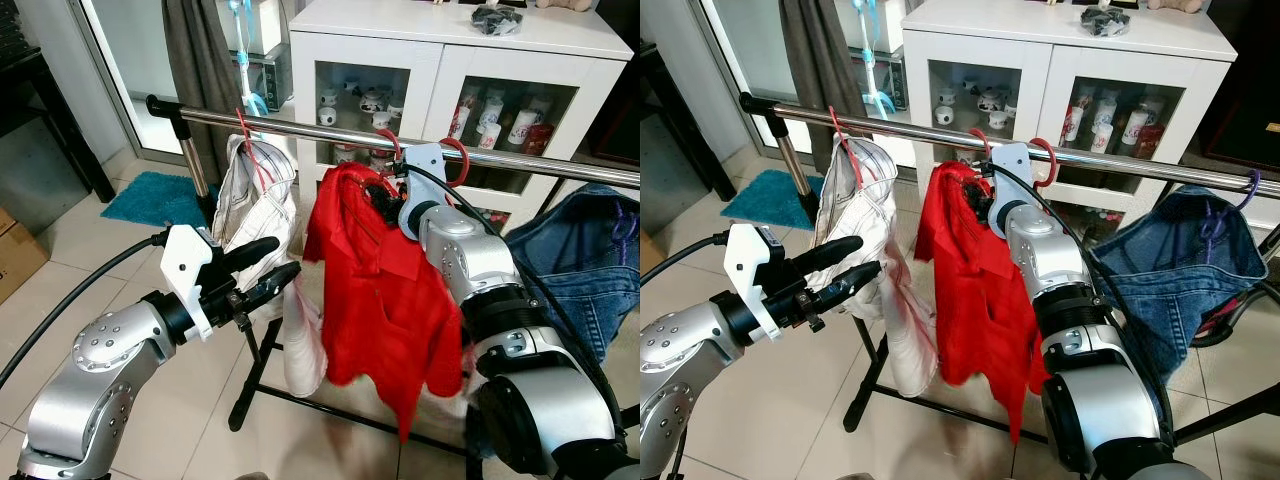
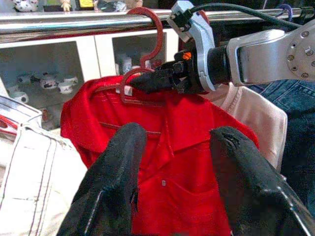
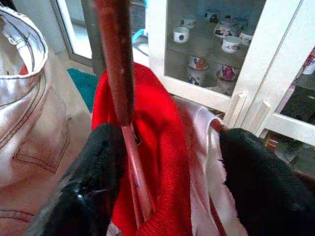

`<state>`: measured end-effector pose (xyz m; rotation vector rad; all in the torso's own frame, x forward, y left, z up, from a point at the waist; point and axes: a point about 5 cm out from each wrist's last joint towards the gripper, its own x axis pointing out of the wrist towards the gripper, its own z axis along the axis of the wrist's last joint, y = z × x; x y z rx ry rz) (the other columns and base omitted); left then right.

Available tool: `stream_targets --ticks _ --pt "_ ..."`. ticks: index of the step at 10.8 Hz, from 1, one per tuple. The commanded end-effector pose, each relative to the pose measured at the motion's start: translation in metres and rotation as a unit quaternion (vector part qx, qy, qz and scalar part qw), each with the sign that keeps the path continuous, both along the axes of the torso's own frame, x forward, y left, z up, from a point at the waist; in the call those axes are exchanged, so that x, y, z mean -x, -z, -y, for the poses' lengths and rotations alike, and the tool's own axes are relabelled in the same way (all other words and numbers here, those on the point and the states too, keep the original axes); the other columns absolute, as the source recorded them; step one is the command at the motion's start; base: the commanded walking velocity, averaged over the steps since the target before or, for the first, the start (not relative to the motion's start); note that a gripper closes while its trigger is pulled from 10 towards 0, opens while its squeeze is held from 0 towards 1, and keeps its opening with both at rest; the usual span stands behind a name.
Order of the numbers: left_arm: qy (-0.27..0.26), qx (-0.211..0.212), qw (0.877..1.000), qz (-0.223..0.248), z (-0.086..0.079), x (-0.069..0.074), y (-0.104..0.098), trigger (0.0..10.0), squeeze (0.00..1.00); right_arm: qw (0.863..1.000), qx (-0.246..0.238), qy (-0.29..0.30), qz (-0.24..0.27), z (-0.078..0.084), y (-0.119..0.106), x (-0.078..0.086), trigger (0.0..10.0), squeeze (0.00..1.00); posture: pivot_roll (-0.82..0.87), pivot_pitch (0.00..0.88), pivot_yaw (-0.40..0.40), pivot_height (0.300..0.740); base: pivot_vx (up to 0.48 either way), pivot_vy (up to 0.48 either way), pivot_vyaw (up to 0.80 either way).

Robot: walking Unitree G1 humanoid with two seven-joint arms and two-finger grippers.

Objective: Hang hanger

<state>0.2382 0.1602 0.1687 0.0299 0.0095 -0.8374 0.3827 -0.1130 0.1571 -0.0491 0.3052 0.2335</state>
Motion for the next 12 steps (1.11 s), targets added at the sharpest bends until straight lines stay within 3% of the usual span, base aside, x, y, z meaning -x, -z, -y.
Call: stream_targets --ticks 1,2,3,6,7,9,10,12 --pt "-0.005 -0.004 1.0 0.006 -0.002 0.0 -0.002 10.0 0.0 1.0 -0.008 0.003 0.005 0.003 -0.004 -0.001 10.0 1.0 0.02 0.0 0.035 0.74 0.0 0.0 0.0" --pt "-0.026 -0.01 1.0 0.003 0.0 -0.005 0.003 10.0 0.0 0.998 -0.037 -0.02 0.044 0.015 -0.015 0.024 10.0 1.0 -0.02 0.0 0.063 0.74 0.0 0.0 0.0" --pt "-0.05 -0.02 0.999 -0.002 0.001 -0.009 0.01 10.0 0.0 0.993 -0.056 -0.059 0.084 0.023 -0.028 0.06 10.0 1.0 -0.02 0.0 0.061 0.74 0.0 0.0 0.0" --pt "-0.056 -0.025 0.998 -0.007 0.0 -0.009 0.013 10.0 0.0 0.991 -0.058 -0.075 0.096 0.02 -0.03 0.07 10.0 1.0 -0.02 0.0 0.057 0.74 0.0 0.0 0.0" --pt "-0.062 -0.033 0.998 -0.007 -0.001 -0.008 0.016 10.0 0.0 0.991 -0.06 -0.077 0.095 0.022 -0.032 0.08 10.0 1.0 -0.02 0.0 0.052 0.74 0.0 0.0 0.0" --pt "-0.111 -0.053 0.992 -0.04 0.004 -0.006 0.035 10.0 0.0 0.987 -0.08 -0.083 0.114 0.028 -0.027 0.117 10.0 1.0 -0.02 0.0 0.034 0.74 0.0 0.0 0.0" --pt "-0.151 -0.026 0.987 -0.037 0.004 -0.004 0.043 10.0 0.0 0.989 -0.075 -0.044 0.119 0.032 -0.004 0.133 10.0 0.0 -0.03 0.0 0.037 0.74 0.0 0.0 0.0" --pt "-0.194 0.004 0.981 -0.024 -0.001 0.003 0.052 10.0 0.0 0.991 -0.079 -0.001 0.113 0.035 0.026 0.15 10.0 0.0 -0.05 0.0 0.044 0.74 0.0 0.0 0.0"
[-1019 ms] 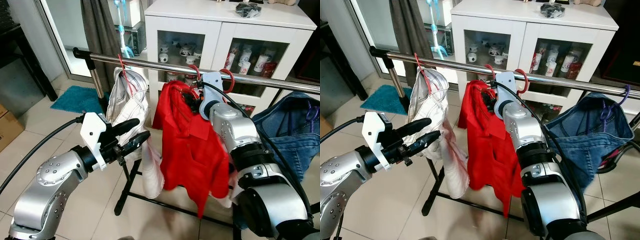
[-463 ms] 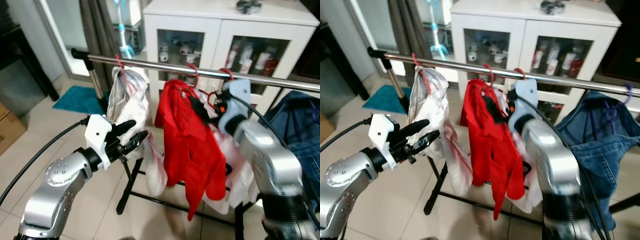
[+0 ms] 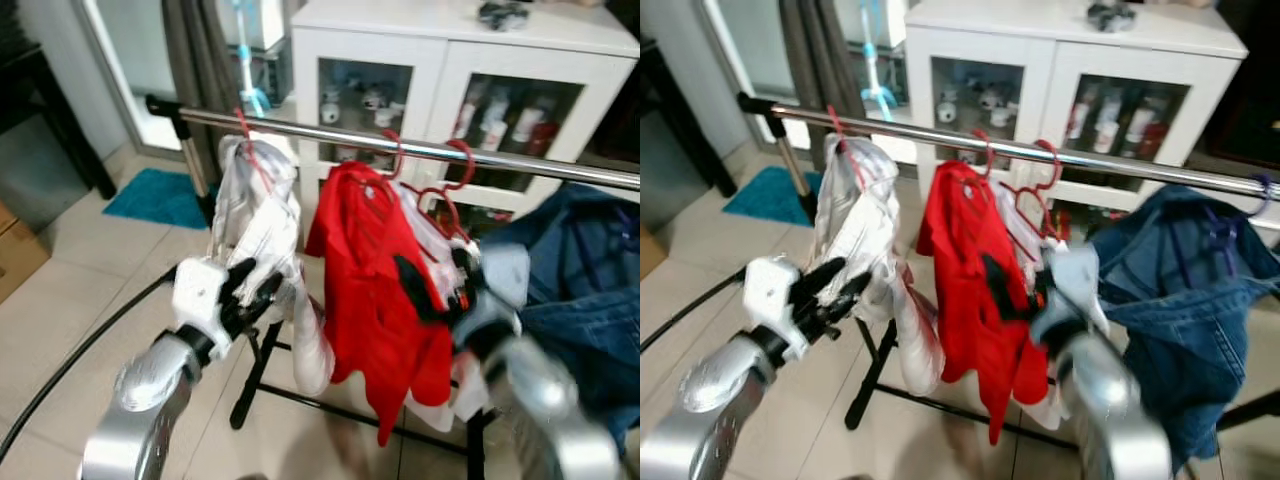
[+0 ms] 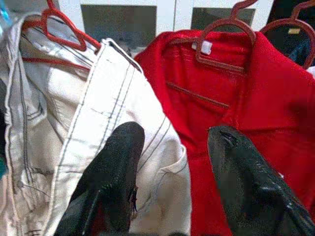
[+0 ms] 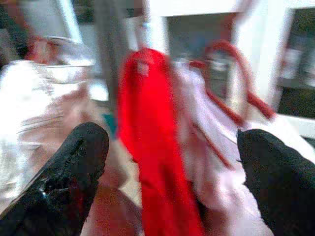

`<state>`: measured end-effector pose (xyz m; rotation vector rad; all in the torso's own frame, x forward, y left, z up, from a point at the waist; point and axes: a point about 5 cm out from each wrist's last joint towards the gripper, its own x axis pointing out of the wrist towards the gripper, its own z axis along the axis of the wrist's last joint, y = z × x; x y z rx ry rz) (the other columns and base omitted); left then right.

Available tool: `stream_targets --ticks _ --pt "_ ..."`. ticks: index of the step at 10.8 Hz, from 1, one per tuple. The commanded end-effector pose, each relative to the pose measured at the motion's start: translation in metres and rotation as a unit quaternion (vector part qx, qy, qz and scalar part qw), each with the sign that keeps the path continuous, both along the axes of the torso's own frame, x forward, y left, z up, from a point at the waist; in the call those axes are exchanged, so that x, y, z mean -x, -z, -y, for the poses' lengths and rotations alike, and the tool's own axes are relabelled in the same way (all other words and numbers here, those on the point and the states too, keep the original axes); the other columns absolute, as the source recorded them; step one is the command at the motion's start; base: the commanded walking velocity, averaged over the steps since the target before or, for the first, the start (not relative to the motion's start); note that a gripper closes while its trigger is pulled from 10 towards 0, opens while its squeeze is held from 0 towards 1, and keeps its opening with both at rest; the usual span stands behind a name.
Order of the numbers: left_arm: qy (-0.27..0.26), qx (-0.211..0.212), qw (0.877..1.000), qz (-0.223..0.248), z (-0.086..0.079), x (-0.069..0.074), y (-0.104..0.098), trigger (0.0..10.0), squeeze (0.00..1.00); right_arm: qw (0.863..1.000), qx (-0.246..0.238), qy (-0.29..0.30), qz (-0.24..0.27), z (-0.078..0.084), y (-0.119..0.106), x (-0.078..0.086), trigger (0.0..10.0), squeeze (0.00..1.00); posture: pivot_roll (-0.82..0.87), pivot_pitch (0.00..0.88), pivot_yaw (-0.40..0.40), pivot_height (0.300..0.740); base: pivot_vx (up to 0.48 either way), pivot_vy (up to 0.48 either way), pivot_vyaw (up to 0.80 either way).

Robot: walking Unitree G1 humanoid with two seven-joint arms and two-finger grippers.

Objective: Hang hanger

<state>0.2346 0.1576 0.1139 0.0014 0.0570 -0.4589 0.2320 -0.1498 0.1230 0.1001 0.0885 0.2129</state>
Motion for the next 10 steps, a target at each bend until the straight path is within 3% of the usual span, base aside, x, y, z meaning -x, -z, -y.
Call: stream_targets --ticks 1,4,10 --pt "-0.01 -0.016 1.0 0.005 -0.002 0.002 0.003 10.0 0.0 1.0 0.009 0.029 -0.001 0.005 0.005 -0.001 10.0 0.0 -0.05 0.0 0.043 0.74 0.0 0.0 0.0" --pt "-0.023 -0.026 0.999 -0.009 0.0 0.01 0.021 10.0 0.0 0.999 0.0 0.041 0.036 0.004 0.006 0.002 10.0 0.0 -0.06 0.0 0.037 0.74 0.0 0.0 0.0" --pt "-0.031 -0.021 0.999 -0.005 -0.001 0.01 0.021 10.0 0.0 0.999 0.008 0.036 0.04 0.004 0.009 0.003 10.0 0.0 -0.05 0.0 0.035 0.74 0.0 0.0 0.0"
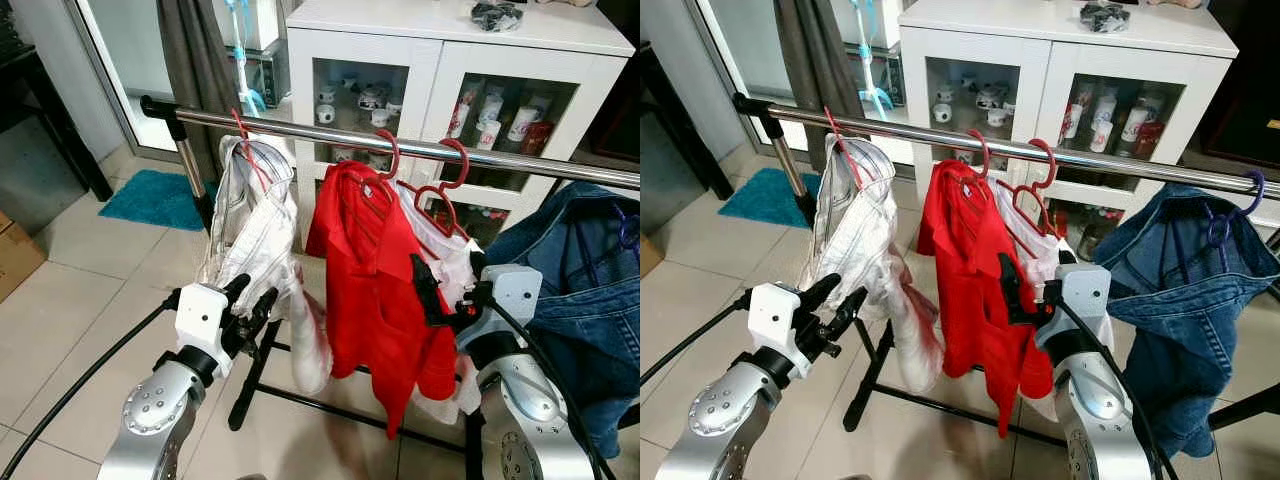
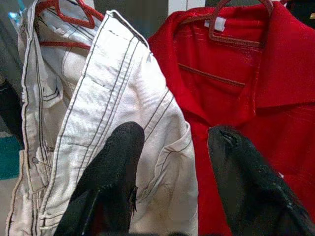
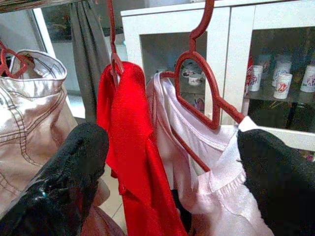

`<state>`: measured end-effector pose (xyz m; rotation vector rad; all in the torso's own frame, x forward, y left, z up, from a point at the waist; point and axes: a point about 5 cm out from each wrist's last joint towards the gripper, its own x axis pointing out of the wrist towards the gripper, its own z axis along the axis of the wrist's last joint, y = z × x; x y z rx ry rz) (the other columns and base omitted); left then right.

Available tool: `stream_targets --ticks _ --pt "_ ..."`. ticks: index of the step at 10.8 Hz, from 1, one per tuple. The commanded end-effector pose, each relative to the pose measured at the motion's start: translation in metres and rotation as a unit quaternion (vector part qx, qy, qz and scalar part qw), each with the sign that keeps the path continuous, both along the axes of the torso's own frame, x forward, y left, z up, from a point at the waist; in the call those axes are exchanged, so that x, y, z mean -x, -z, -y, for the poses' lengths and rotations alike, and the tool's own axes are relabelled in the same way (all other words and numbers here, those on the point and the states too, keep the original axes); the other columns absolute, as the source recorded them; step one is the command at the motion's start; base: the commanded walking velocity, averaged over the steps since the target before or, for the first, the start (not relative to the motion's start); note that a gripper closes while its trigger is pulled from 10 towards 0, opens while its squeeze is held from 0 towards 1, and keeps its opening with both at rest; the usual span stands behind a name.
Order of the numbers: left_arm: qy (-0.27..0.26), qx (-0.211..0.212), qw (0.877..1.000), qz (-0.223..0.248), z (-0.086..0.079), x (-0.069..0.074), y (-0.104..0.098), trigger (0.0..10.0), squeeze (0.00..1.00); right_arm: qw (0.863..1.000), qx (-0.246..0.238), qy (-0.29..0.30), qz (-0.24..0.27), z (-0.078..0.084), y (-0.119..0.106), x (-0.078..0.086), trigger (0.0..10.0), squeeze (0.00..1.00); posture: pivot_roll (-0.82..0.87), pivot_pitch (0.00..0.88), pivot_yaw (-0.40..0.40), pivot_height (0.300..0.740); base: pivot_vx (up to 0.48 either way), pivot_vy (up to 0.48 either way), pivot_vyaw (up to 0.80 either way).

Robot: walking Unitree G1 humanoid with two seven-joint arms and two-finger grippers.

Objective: Hang hanger

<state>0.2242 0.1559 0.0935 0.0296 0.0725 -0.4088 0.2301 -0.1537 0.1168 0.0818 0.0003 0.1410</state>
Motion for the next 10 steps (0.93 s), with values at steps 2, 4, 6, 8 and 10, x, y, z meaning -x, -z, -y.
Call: stream_targets --ticks 2,4,6,8,10 --pt "-0.007 -0.005 1.0 -0.001 -0.002 -0.001 0.001 10.0 0.0 1.0 0.002 -0.001 -0.003 0.0 0.002 0.001 10.0 0.0 -0.05 0.0 0.035 0.74 0.0 0.0 0.0" --pt "-0.007 -0.005 1.0 -0.001 -0.002 -0.001 0.001 10.0 0.0 1.0 0.002 -0.001 -0.003 0.0 0.002 0.001 10.0 0.0 -0.05 0.0 0.035 0.74 0.0 0.0 0.0" --pt "-0.007 -0.005 1.0 -0.001 -0.002 -0.001 0.001 10.0 0.0 1.0 0.002 -0.001 -0.003 0.0 0.002 0.001 10.0 0.0 -0.05 0.0 0.035 0.74 0.0 0.0 0.0" --pt "-0.005 -0.015 1.0 0.001 0.002 -0.017 0.004 10.0 0.0 0.999 -0.02 -0.034 -0.015 -0.009 0.017 -0.007 10.0 0.0 -0.04 0.0 0.026 0.74 0.0 0.0 0.0" --pt "-0.006 -0.015 1.0 0.001 0.002 -0.017 0.004 10.0 0.0 0.999 -0.02 -0.035 -0.016 -0.009 0.017 -0.008 10.0 0.0 -0.04 0.0 0.025 0.74 0.0 0.0 0.0"
